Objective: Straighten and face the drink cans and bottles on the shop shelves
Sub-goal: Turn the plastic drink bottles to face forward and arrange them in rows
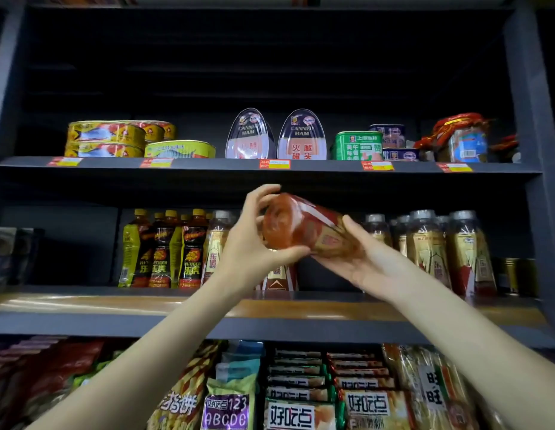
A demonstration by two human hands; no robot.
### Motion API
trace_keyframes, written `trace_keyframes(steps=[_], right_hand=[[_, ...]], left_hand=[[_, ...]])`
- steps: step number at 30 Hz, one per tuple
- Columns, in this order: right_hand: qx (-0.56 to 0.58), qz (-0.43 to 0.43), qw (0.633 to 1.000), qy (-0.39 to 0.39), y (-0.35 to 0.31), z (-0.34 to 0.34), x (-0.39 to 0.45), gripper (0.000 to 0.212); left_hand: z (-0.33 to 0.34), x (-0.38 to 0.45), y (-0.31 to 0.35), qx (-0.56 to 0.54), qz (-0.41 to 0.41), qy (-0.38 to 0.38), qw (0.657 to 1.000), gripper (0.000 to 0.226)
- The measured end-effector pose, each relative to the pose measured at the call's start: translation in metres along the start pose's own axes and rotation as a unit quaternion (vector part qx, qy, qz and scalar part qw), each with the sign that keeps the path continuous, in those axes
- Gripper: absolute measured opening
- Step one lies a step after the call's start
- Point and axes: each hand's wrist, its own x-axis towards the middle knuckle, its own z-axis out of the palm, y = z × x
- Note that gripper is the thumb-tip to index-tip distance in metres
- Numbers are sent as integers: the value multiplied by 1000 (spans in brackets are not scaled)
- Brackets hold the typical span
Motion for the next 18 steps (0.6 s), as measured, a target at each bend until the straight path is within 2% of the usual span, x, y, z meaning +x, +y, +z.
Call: trace_keyframes(steps=[2,6,8,9,10,11,13,15,18], right_hand=[[4,4,1000,6,6,1,5,61],[0,-16,1000,2,3,5,6,56],[-24,-77,997,14,-2,6,9,56],[-77,-137,987,24,-4,5,12,61],[-171,-213,961,45,-5,3,13,69],[-282,-285,914,60,-4,1,11,79],[-432,-362,824,56,1,-5,10,94],[-458,-385,799,58,6,-14,8,100],[-481,-400,776,80,-1,-25,5,101]], left_hand=[[0,-1,-1,29,28,-18,999,79],[-5,0,-13,58,28,-12,998,78],[-8,1,-21,92,17,-48,994,77],[-7,1,-26,116,9,-79,990,75],[-6,0,-31,143,1,-103,984,70],[-3,0,-34,159,-8,-111,981,64],[2,1,-38,130,-39,-78,988,54],[7,4,-41,90,-63,-55,992,51],[18,10,-50,120,-65,-77,988,51]])
